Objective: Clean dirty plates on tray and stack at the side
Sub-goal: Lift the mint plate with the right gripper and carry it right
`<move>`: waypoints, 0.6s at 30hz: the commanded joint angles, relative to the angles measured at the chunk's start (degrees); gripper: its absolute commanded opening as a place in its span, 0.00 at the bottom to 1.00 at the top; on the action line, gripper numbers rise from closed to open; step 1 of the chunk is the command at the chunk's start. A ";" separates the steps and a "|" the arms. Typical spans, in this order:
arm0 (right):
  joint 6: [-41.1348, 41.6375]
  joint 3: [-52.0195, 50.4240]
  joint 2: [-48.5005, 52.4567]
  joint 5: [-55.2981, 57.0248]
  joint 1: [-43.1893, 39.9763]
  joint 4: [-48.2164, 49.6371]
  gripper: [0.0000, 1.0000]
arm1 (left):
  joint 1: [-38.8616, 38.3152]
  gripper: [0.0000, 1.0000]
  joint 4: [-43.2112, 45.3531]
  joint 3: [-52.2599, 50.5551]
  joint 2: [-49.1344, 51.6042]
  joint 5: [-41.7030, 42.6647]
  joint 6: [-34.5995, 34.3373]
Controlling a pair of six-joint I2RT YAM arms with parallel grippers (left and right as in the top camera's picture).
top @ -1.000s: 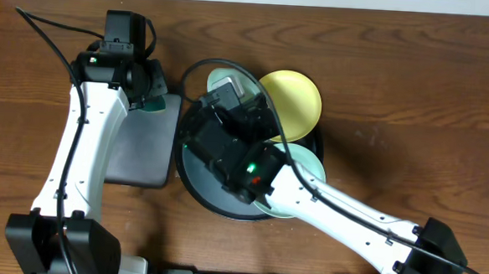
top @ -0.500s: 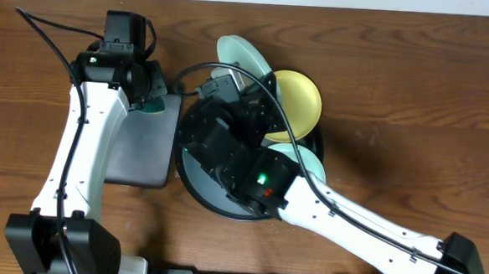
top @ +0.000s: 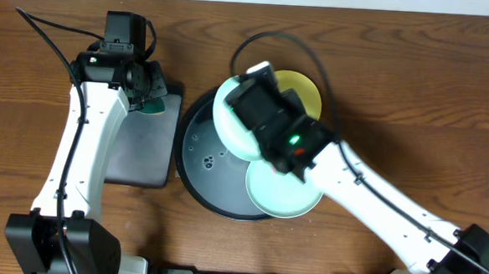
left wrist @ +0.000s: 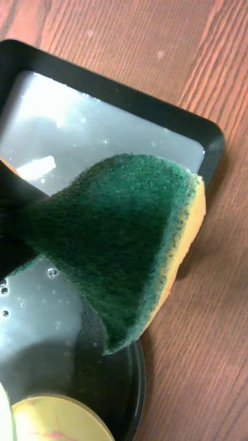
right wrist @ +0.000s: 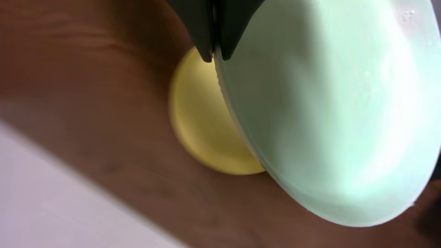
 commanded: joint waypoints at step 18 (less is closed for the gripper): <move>2.43 0.00 -16.44 -34.03 -50.23 -9.66 0.01 | 0.24 0.08 -0.13 0.72 0.02 -0.70 0.74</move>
